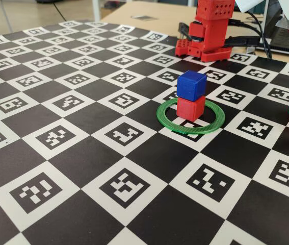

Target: Grab the red cube then put it in the green circle then put the blue cube on top and finally the orange cube on top

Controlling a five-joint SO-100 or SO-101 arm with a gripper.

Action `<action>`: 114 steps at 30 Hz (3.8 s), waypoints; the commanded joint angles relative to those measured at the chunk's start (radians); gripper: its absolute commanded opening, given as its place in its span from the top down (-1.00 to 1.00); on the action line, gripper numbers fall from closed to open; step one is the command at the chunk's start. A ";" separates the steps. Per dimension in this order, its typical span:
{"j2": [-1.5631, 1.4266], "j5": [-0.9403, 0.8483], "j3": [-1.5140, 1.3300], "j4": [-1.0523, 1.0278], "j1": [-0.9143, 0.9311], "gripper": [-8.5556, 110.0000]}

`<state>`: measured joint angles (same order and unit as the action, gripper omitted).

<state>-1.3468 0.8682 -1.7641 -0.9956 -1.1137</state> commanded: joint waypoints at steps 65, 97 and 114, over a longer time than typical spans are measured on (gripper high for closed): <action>0.025 -0.132 0.158 -0.041 0.038 0.32; 0.002 -0.224 0.503 -0.314 0.161 0.77; -0.149 -0.448 0.721 -0.746 0.591 0.77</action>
<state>-1.3315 0.4433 -1.0646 -1.6997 -0.5798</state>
